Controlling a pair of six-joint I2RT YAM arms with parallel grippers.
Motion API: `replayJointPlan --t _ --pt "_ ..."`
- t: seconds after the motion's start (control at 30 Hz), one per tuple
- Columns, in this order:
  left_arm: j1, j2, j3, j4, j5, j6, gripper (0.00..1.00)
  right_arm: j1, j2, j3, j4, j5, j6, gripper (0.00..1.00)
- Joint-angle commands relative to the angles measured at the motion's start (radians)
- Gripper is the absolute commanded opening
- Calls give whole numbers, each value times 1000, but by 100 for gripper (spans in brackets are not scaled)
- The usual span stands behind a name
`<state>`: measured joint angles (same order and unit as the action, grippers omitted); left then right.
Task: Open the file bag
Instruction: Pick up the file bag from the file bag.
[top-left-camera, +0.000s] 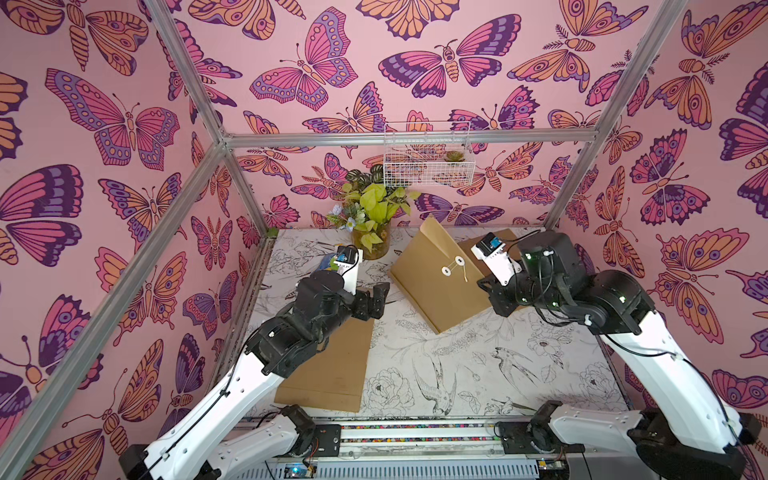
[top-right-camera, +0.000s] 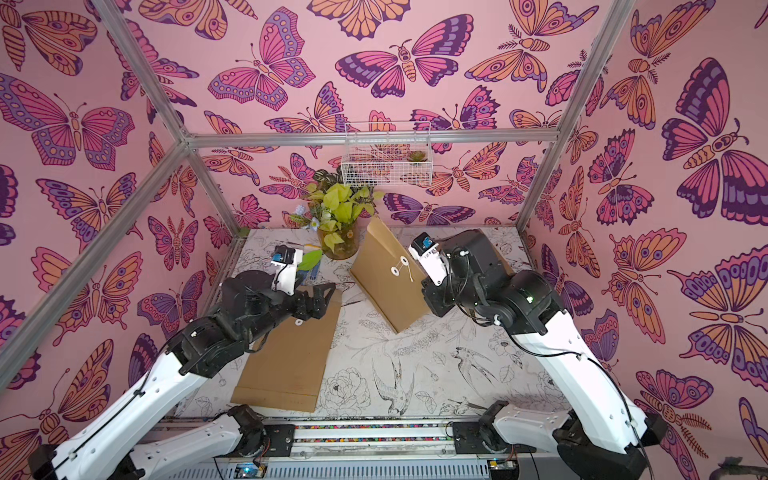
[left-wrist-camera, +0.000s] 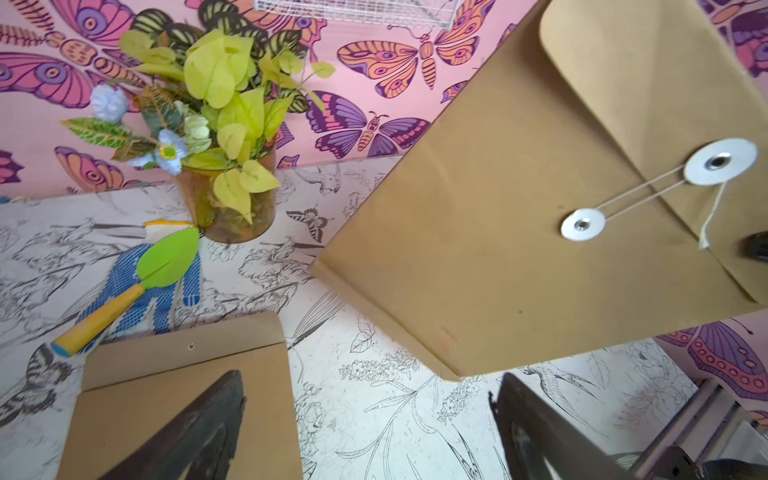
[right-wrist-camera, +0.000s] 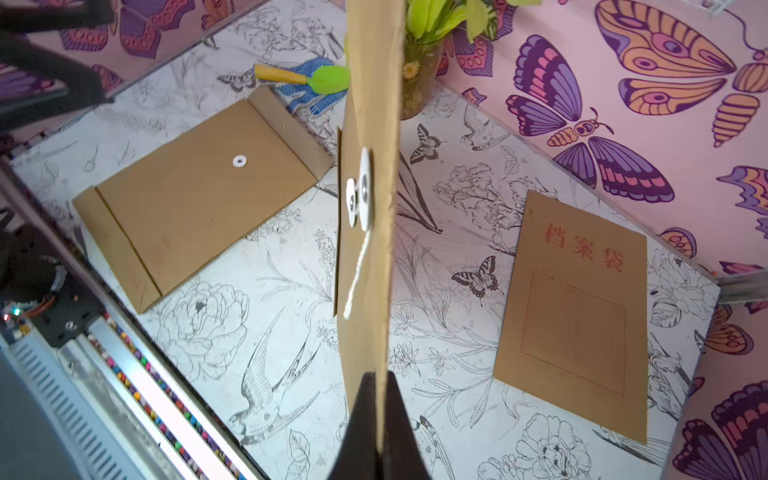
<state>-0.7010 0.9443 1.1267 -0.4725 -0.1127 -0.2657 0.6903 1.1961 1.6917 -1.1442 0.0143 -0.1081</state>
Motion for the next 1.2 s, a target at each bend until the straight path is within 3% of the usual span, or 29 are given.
replayJointPlan --t 0.0,0.37,0.77,0.9,1.17 --pt "8 -4 -1 54 107 103 99 9 -20 43 -37 -37 -126 0" --pt "8 -22 68 -11 270 251 100 19 -41 147 -235 -180 -309 0" --pt "7 1 128 -57 594 291 100 27 -184 113 -314 -372 -268 0" --pt "5 47 165 -66 724 287 100 26 -196 92 -323 -385 -258 0" --pt "-3 148 221 -66 956 260 82 27 -217 86 -293 -395 -250 0"
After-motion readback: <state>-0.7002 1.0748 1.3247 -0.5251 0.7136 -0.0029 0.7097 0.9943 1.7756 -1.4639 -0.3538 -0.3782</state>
